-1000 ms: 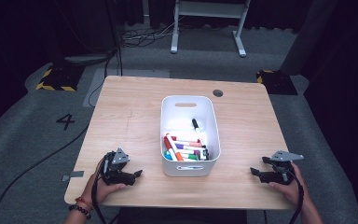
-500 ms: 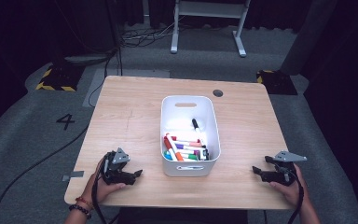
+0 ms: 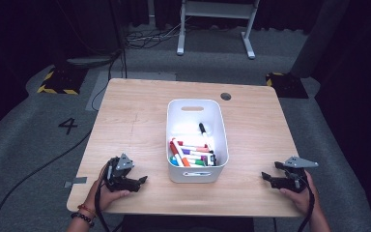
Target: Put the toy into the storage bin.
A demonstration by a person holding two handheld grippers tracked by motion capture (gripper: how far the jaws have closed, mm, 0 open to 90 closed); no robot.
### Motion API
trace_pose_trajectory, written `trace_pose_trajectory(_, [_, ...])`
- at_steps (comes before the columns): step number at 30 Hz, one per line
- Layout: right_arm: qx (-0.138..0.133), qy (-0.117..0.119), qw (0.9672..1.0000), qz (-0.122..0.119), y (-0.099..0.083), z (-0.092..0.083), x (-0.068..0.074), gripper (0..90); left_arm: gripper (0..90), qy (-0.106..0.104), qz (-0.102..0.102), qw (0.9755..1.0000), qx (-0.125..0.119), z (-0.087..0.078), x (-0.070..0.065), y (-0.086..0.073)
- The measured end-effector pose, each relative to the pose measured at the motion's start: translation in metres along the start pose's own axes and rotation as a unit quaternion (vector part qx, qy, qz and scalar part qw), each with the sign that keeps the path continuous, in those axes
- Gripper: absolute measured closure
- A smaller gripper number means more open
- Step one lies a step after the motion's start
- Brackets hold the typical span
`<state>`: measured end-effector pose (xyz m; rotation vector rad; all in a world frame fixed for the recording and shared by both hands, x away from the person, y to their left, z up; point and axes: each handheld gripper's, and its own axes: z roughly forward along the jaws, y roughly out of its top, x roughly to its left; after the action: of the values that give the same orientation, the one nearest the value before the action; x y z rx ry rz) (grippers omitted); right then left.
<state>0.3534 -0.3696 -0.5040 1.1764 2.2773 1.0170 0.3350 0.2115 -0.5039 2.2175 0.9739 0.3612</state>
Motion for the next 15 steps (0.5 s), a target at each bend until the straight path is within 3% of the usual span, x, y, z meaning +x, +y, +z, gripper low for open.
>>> trace_pose_trajectory(15, [-0.001,-0.001,1.0,-0.001,-0.0003,-0.0002,0.0003,22.5,15.4,-0.003,-0.002,1.0,0.001,0.0005,0.0003,0.0003])
